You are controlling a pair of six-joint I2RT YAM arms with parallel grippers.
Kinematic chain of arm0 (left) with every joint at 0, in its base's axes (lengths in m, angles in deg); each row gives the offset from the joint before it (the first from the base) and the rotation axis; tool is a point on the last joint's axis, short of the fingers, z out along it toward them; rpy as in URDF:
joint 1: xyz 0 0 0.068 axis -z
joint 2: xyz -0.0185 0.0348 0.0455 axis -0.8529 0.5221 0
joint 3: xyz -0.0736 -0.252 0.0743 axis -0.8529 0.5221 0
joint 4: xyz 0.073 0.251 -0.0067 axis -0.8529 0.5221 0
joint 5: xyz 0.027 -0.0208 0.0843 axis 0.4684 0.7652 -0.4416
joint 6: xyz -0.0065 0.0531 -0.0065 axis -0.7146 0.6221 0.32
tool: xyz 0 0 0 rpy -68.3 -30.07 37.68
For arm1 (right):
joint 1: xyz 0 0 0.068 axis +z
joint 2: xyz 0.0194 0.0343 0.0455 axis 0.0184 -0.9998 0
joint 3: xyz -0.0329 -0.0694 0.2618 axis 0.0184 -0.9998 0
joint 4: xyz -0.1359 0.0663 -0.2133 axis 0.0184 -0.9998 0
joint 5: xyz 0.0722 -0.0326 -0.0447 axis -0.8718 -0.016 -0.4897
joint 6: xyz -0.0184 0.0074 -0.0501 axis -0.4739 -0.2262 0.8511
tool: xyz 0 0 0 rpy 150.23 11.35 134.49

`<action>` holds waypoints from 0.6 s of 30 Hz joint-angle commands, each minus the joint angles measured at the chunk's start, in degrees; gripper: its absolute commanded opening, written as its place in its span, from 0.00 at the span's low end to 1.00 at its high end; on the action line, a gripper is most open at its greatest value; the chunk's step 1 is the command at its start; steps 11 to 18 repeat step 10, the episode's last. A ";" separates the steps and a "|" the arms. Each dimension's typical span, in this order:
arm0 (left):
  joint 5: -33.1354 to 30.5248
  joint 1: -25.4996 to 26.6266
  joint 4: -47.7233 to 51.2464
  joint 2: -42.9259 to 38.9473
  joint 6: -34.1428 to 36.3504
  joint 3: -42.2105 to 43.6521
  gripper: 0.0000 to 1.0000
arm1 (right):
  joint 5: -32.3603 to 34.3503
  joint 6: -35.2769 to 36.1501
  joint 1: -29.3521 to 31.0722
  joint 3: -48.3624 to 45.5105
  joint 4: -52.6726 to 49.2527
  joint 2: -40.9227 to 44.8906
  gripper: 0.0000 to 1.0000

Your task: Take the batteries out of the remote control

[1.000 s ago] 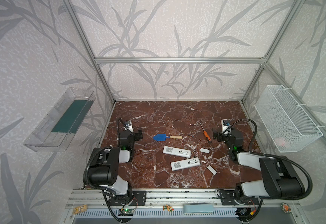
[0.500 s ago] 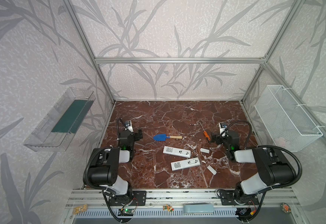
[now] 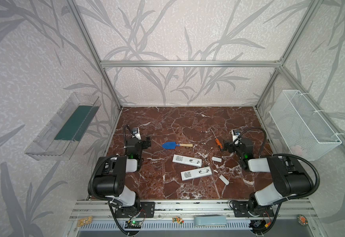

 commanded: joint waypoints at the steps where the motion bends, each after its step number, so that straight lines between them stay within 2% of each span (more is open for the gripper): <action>1: -0.51 -0.07 -1.50 0.45 0.68 0.52 0.99 | -0.14 0.18 -0.24 1.25 0.17 1.28 0.99; 18: -1.05 0.22 -1.42 0.55 0.94 0.35 0.99 | -0.14 0.20 -0.24 1.25 0.18 1.25 0.99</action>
